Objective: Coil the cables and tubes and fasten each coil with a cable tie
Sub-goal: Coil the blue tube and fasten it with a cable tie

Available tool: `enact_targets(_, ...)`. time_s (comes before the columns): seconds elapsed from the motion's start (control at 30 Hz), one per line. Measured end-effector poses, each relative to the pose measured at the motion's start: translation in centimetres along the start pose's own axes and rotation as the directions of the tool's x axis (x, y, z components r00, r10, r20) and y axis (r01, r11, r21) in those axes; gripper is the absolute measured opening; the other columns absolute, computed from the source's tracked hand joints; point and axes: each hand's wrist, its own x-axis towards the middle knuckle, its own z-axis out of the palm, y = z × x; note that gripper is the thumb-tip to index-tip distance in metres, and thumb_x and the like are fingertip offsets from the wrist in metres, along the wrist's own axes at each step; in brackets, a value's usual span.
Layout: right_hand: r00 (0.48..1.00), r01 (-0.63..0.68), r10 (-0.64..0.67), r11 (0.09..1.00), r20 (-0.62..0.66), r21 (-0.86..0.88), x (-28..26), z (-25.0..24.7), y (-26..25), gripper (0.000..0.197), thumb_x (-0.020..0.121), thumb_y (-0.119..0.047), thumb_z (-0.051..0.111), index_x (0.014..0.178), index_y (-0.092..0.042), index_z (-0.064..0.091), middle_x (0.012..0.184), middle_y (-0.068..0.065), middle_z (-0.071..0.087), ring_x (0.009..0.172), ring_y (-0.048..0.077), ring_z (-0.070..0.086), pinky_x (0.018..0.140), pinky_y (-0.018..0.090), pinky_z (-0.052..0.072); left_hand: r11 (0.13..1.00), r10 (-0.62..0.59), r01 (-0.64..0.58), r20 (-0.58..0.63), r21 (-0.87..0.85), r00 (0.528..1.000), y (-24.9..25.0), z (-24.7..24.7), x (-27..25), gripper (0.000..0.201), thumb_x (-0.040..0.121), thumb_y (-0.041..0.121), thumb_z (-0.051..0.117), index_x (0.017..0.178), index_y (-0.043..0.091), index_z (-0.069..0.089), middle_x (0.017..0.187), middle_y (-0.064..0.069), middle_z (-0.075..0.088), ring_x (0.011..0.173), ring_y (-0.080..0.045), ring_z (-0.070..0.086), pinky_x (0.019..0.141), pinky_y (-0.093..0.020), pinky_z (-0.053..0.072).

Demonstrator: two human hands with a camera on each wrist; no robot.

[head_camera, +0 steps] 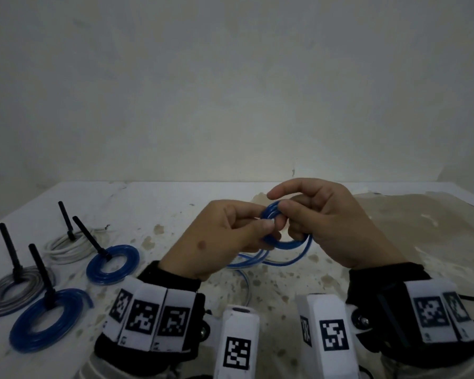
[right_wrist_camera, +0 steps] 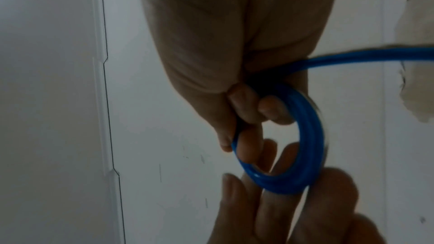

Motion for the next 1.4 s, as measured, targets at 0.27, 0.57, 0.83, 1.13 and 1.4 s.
enact_targets(0.27,0.998,0.024,-0.030,0.994,-0.063,-0.107,0.2,0.9,0.3,0.014,0.089,-0.002,0.055,0.094,-0.009,0.066,0.061,0.006,0.066,0.048,0.012,0.050,0.052,0.022,0.046,0.972,0.130,-0.084,-0.204,0.220,0.970,-0.6,0.3,0.3,0.011,0.083,0.010,0.064,0.075,0.017,0.070,0.072,-0.002,0.072,0.067,-0.011,0.068,0.064,-0.022,0.055)
enact_targets(0.57,0.994,0.033,-0.041,0.996,-0.101,-0.085,0.6,1.6,0.7,0.022,0.094,-0.008,0.046,0.098,-0.019,0.065,0.081,0.006,0.070,0.072,0.013,0.063,0.075,0.032,0.058,0.996,0.033,-0.062,-0.395,-0.062,0.918,-0.8,-0.1,0.7,0.013,0.087,0.010,0.059,0.075,0.012,0.065,0.069,-0.003,0.072,0.062,-0.013,0.068,0.057,-0.021,0.053)
enact_targets(0.83,0.982,0.022,0.004,0.991,-0.187,0.134,0.4,0.6,0.1,0.019,0.091,0.001,0.048,0.094,-0.006,0.065,0.060,0.005,0.062,0.043,0.011,0.042,0.047,0.021,0.042,0.996,-0.060,0.070,-0.153,0.062,0.986,-1.0,1.7,0.4,0.014,0.087,0.016,0.061,0.083,0.005,0.068,0.077,-0.014,0.071,0.075,-0.026,0.070,0.071,-0.037,0.057)
enact_targets(1.13,0.999,-0.042,0.045,0.985,0.011,-0.170,-0.2,1.3,-0.3,0.014,0.089,-0.002,0.055,0.091,-0.009,0.067,0.060,0.002,0.066,0.047,0.011,0.047,0.049,0.021,0.043,0.966,0.021,-0.002,-0.071,0.258,0.997,0.4,-0.3,-0.3,0.007,0.075,0.010,0.073,0.081,0.013,0.074,0.064,-0.001,0.070,0.057,-0.010,0.065,0.058,-0.020,0.054)
enact_targets(1.4,0.995,0.003,-0.010,0.998,-0.102,-0.068,0.2,1.7,-0.1,0.011,0.089,-0.008,0.056,0.091,-0.006,0.067,0.065,0.005,0.069,0.055,0.014,0.062,0.059,0.023,0.054,0.999,0.002,0.007,-0.184,0.049,0.983,0.3,-1.0,-0.1,0.006,0.075,0.008,0.072,0.080,0.008,0.070,0.070,-0.010,0.073,0.063,-0.017,0.070,0.058,-0.025,0.057)
